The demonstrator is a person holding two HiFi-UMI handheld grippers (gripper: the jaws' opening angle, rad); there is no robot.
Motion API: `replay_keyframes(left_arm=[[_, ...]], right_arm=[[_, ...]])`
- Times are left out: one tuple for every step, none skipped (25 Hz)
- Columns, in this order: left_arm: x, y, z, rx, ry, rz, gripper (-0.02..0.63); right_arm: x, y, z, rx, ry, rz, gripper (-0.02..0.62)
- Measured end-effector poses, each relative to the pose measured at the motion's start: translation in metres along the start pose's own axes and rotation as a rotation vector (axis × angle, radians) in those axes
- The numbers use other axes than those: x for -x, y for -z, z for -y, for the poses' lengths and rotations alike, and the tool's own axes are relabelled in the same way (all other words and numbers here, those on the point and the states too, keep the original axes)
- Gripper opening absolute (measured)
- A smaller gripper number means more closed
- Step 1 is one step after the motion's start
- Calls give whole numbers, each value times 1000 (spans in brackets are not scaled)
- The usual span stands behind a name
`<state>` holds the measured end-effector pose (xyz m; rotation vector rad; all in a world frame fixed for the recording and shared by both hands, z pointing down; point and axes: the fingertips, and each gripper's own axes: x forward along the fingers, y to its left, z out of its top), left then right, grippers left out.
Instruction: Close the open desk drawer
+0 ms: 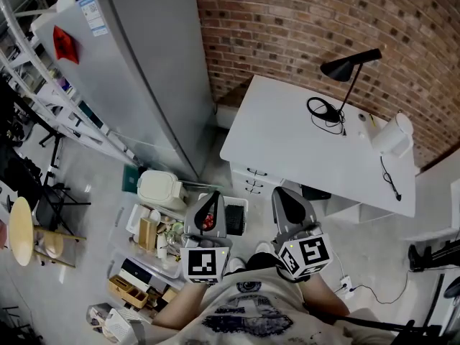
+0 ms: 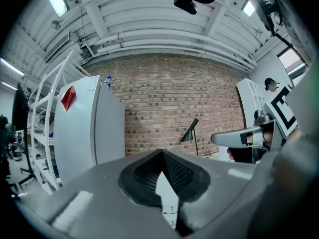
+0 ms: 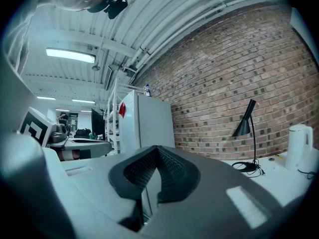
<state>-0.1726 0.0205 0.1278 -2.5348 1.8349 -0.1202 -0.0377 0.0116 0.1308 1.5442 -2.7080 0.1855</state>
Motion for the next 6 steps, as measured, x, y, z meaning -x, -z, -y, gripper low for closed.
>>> replay_keyframes(left_arm=[[0, 0, 0, 0, -1, 1, 0], [1, -1, 0, 1, -1, 2, 0], [1, -1, 0, 2, -1, 3, 0], [2, -2, 0, 3, -2, 5, 2], [2, -3, 0, 4, -2, 8, 0], [3, -5, 0, 6, -2, 11, 0]], right_arm=[[0, 0, 0, -1, 1, -1, 23], [1, 1, 1, -3, 4, -3, 23], [1, 1, 1, -5, 5, -5, 23], [2, 1, 0, -5, 5, -5, 23], [2, 1, 0, -4, 4, -5, 23], [3, 0, -1, -2, 3, -5, 23]])
